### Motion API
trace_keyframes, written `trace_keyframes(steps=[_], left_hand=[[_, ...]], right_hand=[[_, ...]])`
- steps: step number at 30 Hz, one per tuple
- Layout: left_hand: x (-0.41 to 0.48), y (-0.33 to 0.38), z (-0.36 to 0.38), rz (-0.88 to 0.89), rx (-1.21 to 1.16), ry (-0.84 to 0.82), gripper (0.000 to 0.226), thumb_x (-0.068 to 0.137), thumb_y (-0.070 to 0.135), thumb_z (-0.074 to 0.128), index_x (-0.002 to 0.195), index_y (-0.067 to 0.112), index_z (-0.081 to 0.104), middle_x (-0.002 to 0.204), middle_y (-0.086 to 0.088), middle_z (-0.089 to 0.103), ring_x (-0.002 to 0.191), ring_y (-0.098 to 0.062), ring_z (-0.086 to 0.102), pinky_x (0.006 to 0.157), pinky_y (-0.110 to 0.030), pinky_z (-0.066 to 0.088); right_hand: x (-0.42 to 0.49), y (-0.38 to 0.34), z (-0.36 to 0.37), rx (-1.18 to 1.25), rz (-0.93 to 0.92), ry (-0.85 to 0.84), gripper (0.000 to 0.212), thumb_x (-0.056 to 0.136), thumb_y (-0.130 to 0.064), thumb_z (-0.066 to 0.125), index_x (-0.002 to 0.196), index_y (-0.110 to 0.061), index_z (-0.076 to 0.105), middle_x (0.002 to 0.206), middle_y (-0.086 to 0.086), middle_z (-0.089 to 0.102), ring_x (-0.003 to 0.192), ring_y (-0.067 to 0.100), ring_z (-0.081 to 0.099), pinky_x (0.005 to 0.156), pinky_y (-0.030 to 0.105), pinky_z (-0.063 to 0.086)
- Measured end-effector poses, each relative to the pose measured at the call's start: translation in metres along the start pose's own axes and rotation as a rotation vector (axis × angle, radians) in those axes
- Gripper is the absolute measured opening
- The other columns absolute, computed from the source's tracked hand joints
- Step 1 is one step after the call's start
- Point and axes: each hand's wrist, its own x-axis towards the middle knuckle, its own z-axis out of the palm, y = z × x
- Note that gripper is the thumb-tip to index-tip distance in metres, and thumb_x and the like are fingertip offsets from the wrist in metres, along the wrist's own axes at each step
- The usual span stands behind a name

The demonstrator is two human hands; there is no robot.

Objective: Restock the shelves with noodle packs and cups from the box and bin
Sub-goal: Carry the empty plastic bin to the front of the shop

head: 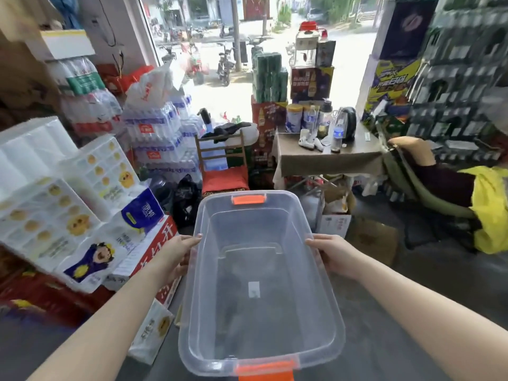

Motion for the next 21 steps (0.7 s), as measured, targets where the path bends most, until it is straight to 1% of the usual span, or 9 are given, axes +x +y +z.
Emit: trace_keyframes(steps=[3,6,7,9,10,12,17,19,21], left_hand=[[0.033,0.012,-0.007,-0.008,0.008,0.037,0.017,0.095,0.026,0.064,0.106,0.014,0.060,0.094,-0.012,0.065,0.077,-0.021,0.061,0.065,-0.032,0.052],[0.068,0.018,-0.017,-0.028,-0.002,0.057,0.009,0.095,0.020,0.063,0.102,0.016,0.059,0.090,-0.009,0.065,0.075,-0.020,0.061,0.065,-0.032,0.051],[0.080,0.019,-0.021,-0.043,-0.010,0.062,0.009,0.095,0.019,0.063,0.103,0.016,0.059,0.089,-0.009,0.066,0.074,-0.020,0.061,0.064,-0.032,0.051],[0.108,0.019,-0.033,-0.064,-0.015,0.058,0.014,0.095,0.018,0.064,0.108,0.014,0.060,0.090,-0.009,0.068,0.076,-0.020,0.063,0.065,-0.032,0.052],[0.122,0.017,-0.039,-0.072,-0.004,0.054,0.019,0.094,0.019,0.065,0.111,0.014,0.060,0.093,-0.009,0.069,0.079,-0.021,0.064,0.066,-0.033,0.052],[0.151,0.015,-0.053,-0.094,0.012,0.048,0.024,0.093,0.021,0.066,0.115,0.014,0.059,0.096,-0.008,0.069,0.081,-0.021,0.065,0.065,-0.033,0.052],[0.232,0.013,-0.090,-0.159,0.054,0.046,0.034,0.090,0.022,0.071,0.120,0.014,0.058,0.104,-0.008,0.069,0.080,-0.018,0.063,0.064,-0.031,0.049],[0.265,0.011,-0.107,-0.191,0.070,0.029,0.037,0.090,0.022,0.071,0.122,0.014,0.057,0.104,-0.008,0.070,0.077,-0.017,0.065,0.060,-0.029,0.051],[0.295,0.009,-0.120,-0.216,0.115,-0.007,0.035,0.091,0.021,0.070,0.122,0.013,0.056,0.098,-0.006,0.070,0.068,-0.015,0.063,0.053,-0.025,0.049]], right_hand=[[0.044,-0.017,0.012,-0.031,0.036,-0.017,0.023,0.093,-0.015,0.064,0.115,-0.016,0.071,0.110,0.017,0.072,0.102,0.036,0.068,0.094,0.055,0.052],[0.083,-0.023,0.024,-0.024,0.066,-0.050,0.022,0.093,-0.015,0.063,0.112,-0.020,0.074,0.113,0.019,0.070,0.095,0.034,0.065,0.092,0.053,0.052],[0.095,-0.023,0.028,-0.020,0.082,-0.057,0.022,0.092,-0.015,0.064,0.111,-0.021,0.074,0.113,0.020,0.070,0.093,0.033,0.064,0.089,0.051,0.054],[0.118,-0.022,0.038,-0.029,0.118,-0.067,0.022,0.092,-0.015,0.064,0.111,-0.022,0.075,0.103,0.018,0.072,0.084,0.028,0.065,0.071,0.040,0.059],[0.128,-0.022,0.044,-0.032,0.132,-0.056,0.022,0.093,-0.015,0.063,0.110,-0.021,0.075,0.096,0.014,0.072,0.077,0.025,0.066,0.064,0.034,0.056],[0.148,-0.022,0.059,-0.029,0.155,-0.027,0.020,0.093,-0.015,0.063,0.109,-0.020,0.075,0.085,0.008,0.073,0.066,0.019,0.065,0.058,0.028,0.053],[0.209,-0.013,0.102,-0.047,0.223,-0.005,0.017,0.094,-0.013,0.061,0.097,-0.025,0.073,0.069,0.000,0.070,0.056,0.013,0.062,0.060,0.029,0.056],[0.230,-0.007,0.123,-0.040,0.255,0.013,0.017,0.095,-0.013,0.060,0.097,-0.025,0.073,0.071,0.001,0.070,0.060,0.016,0.061,0.064,0.032,0.056],[0.252,0.001,0.141,-0.027,0.287,0.012,0.017,0.095,-0.014,0.060,0.103,-0.022,0.073,0.079,0.005,0.067,0.069,0.021,0.057,0.070,0.035,0.053]])
